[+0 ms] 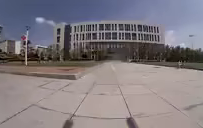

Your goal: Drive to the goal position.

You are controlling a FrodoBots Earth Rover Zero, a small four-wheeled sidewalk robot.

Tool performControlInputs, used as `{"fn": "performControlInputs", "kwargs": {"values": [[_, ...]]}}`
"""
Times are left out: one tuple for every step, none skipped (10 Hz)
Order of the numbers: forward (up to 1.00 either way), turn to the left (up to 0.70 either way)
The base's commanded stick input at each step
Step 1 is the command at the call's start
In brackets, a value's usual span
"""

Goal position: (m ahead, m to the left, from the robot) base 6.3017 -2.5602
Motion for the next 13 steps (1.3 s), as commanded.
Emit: {"fn": "performControlInputs", "kwargs": {"values": [[0.7, 0.0], [0.7, 0.0], [0.7, 0.0], [0.7, 0.0], [0.7, 0.0], [0.7, 0.0], [0.7, 0.0], [0.7, 0.0], [0.7, 0.0], [0.7, 0.0], [0.7, 0.0], [0.7, 0.0], [0.7, -0.03]]}}
